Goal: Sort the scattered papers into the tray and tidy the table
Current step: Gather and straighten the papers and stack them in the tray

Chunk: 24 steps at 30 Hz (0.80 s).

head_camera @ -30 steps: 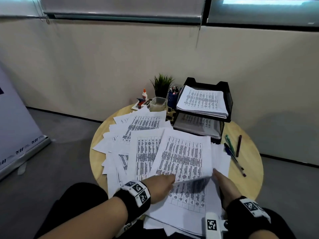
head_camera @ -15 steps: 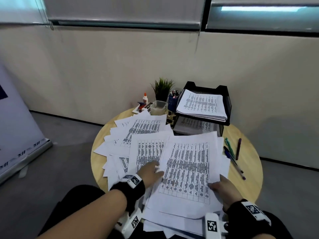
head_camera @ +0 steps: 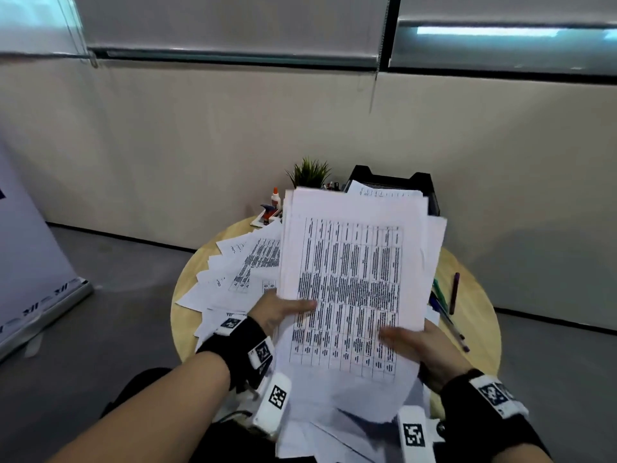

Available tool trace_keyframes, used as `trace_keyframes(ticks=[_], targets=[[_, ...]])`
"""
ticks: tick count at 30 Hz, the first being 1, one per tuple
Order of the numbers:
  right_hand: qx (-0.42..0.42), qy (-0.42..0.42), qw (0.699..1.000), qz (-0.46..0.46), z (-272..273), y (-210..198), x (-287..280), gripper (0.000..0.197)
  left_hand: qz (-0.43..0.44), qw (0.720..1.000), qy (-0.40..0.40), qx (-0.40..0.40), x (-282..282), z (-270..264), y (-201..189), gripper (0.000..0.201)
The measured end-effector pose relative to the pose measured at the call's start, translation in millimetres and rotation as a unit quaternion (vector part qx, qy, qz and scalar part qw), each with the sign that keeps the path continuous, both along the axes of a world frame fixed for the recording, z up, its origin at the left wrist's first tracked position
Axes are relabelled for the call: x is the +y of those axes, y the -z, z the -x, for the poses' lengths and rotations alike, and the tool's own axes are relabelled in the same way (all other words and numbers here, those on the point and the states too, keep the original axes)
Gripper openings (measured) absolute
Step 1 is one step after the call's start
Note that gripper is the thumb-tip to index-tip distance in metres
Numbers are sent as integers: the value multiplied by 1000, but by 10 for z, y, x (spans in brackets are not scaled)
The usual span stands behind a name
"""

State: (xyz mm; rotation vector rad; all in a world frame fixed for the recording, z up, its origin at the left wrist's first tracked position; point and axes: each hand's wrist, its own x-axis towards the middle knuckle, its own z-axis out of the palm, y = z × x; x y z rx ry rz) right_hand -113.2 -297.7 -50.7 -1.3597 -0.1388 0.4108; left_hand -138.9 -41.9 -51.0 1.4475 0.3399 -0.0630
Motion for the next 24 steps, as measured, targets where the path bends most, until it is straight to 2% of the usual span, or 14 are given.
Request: trace_keyframes(ticks=[2,4,5,7,8,9,11,14,16,17,18,21,22,24], targets=[[-37,37,999,-14,-61,-181,43,39,-10,998,-14,-59,-46,-62,-225,56],[-85,75,993,-20,-115,-392,86,27,0,993,-48,-110,-84,-103,-471,76],[-111,88,990,-20,-145,-476,104,26,10,990,-60,-129,-107,-122,-587,76],[-161,107,981,-4,-166,-618,129,28,19,983,-71,-167,-100,-140,-717,40],[-180,112,977,0,-167,-656,134,28,20,981,-74,-177,-96,-145,-753,33],[-192,116,974,0,-164,-683,132,28,23,978,-75,-192,-94,-139,-785,40],[-199,120,973,-2,-134,-685,116,31,27,974,-94,-203,-68,-151,-731,72],[-188,106,976,5,-97,-613,106,38,37,982,-89,-160,-84,-182,-588,98],[-171,111,979,-6,-104,-594,118,38,6,985,-92,-143,-113,-220,-534,123],[-164,117,979,-20,-111,-615,124,39,2,984,-91,-154,-142,-225,-558,120],[-160,124,979,-36,-127,-639,131,46,4,981,-94,-171,-188,-207,-615,103],[-172,147,971,-76,-182,-732,141,73,4,974,-87,-209,-298,-154,-851,23],[-182,149,969,-81,-194,-761,135,71,2,970,-84,-229,-318,-129,-924,15],[-197,156,965,-74,-197,-808,120,60,-13,964,-75,-254,-298,-104,-986,14]])
